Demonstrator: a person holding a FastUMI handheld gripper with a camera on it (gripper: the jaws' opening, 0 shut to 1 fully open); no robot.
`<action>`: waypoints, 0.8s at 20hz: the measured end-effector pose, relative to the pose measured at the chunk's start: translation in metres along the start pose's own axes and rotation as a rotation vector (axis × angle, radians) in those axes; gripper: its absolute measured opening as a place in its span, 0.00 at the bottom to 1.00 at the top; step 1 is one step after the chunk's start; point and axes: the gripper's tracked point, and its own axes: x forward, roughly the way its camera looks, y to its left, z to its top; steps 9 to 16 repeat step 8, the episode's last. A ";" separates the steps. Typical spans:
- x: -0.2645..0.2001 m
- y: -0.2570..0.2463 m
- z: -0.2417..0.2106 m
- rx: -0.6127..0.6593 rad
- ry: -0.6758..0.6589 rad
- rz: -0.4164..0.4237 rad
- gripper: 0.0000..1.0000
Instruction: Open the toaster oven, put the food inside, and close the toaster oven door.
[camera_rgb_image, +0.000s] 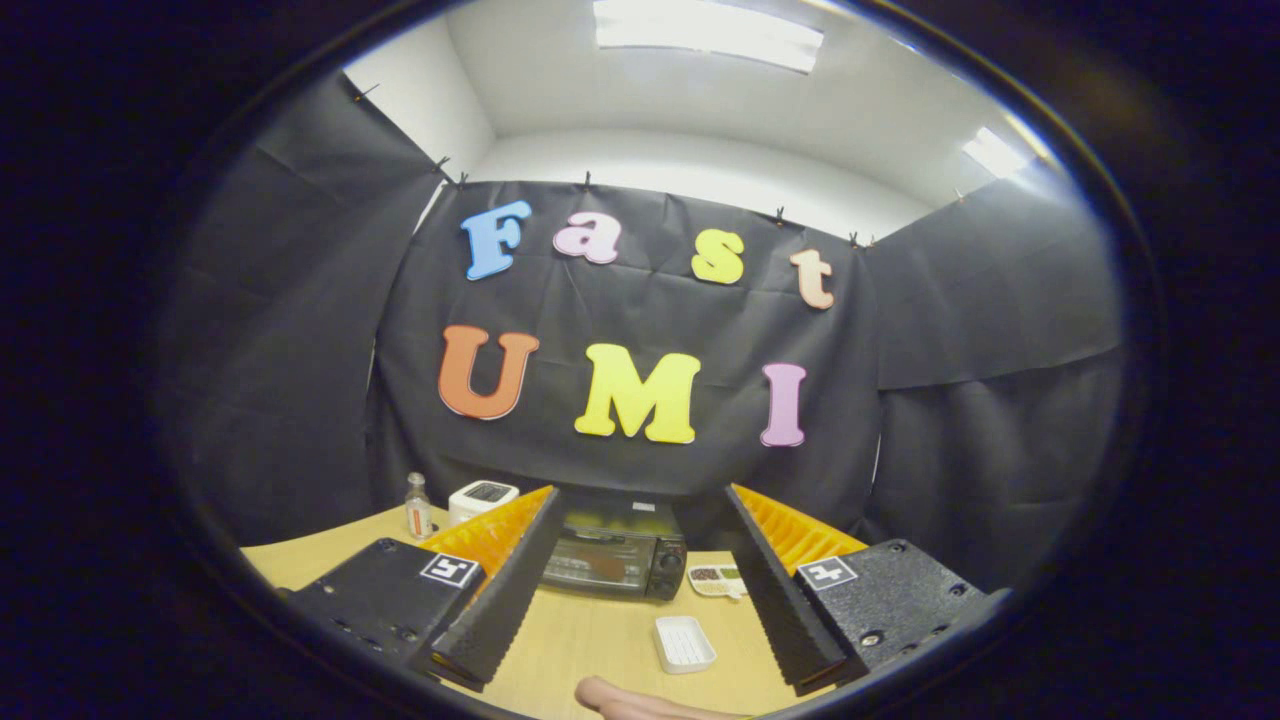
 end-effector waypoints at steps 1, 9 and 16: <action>0.000 0.000 0.001 0.013 -0.004 0.002 1.00; 0.005 -0.013 -0.005 0.060 0.017 -0.021 1.00; 0.005 -0.013 -0.005 0.060 0.017 -0.021 1.00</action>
